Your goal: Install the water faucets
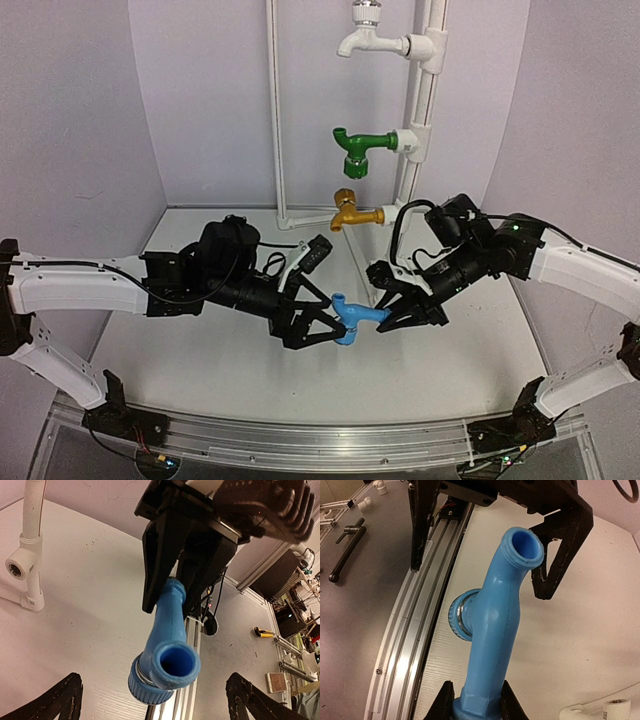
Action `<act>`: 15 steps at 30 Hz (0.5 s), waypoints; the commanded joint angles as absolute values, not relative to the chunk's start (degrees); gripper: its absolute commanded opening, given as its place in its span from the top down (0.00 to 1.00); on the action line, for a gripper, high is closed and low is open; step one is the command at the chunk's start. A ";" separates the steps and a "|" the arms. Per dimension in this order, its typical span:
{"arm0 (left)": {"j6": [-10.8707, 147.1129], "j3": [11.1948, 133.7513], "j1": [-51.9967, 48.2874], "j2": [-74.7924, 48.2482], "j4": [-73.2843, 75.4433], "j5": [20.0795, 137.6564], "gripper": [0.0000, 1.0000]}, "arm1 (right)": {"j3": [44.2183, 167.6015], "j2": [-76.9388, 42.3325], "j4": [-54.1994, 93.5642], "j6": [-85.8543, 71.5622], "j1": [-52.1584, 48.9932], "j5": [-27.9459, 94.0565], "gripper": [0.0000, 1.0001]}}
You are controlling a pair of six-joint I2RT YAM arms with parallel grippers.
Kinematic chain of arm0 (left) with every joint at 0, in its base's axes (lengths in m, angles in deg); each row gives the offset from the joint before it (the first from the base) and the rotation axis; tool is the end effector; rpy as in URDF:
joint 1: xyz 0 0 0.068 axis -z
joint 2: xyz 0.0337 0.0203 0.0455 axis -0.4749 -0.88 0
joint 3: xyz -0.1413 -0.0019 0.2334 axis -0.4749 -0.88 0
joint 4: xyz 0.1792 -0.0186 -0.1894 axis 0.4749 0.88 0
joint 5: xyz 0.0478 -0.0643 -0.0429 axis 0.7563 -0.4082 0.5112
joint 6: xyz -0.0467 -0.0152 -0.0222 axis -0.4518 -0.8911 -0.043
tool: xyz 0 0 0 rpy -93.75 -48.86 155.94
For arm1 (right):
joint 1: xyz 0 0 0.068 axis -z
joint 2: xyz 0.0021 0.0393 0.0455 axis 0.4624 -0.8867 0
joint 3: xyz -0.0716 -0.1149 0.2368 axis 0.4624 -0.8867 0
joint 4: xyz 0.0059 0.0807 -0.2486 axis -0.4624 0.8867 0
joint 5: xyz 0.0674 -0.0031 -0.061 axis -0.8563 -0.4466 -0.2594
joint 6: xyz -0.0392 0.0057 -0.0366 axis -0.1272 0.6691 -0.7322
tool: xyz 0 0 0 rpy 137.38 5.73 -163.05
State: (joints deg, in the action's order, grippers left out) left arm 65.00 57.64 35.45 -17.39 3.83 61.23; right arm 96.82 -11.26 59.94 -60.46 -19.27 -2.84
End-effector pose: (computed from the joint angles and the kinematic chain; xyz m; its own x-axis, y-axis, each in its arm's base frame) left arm 0.1269 -0.2933 0.2950 -0.4155 0.3277 -0.8485 0.9092 0.1230 -0.3978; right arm 0.1656 0.2123 0.3159 0.2488 -0.5032 -0.8276 -0.9519 -0.2850 -0.1128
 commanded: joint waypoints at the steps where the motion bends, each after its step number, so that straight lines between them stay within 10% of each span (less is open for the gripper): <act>1: 61.93 61.38 35.00 -17.40 -0.02 60.15 0.00 | 99.38 -12.02 60.05 -60.77 -19.73 -5.49 1.00; 15: 68.00 62.63 34.92 -22.06 -0.52 51.19 0.07 | 100.06 -13.43 60.57 -60.38 -19.82 -6.65 1.00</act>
